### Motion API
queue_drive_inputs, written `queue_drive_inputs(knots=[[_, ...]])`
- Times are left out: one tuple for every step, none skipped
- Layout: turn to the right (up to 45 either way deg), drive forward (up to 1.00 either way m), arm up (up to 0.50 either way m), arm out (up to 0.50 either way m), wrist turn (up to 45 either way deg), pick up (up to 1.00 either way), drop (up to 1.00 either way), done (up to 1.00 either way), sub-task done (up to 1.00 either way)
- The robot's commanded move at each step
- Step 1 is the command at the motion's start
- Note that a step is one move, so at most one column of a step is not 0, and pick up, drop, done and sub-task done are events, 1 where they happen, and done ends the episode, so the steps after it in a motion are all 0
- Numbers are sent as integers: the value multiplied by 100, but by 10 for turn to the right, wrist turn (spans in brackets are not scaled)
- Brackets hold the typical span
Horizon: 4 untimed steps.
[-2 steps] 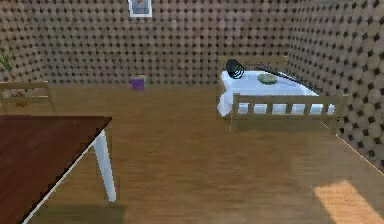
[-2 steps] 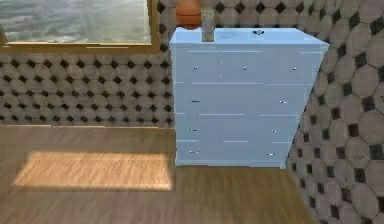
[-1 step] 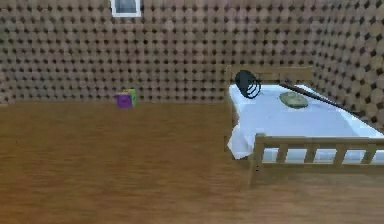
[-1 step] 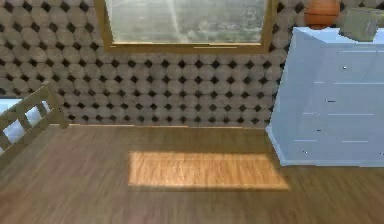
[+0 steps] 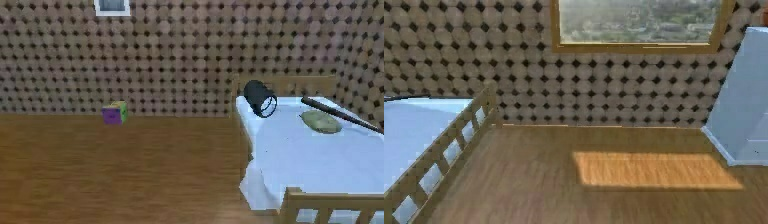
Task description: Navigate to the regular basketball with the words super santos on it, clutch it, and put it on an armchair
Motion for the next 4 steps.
queue_drive_inputs(knots=[[-450, 0, 0, 0, 0, 0, 0, 0, 0], [-90, 0, 0, 0, 0, 0, 0, 0, 0], [0, 100, 0, 0, 0, 0, 0, 0, 0], [-30, 0, 0, 0, 0, 0, 0, 0, 0]])
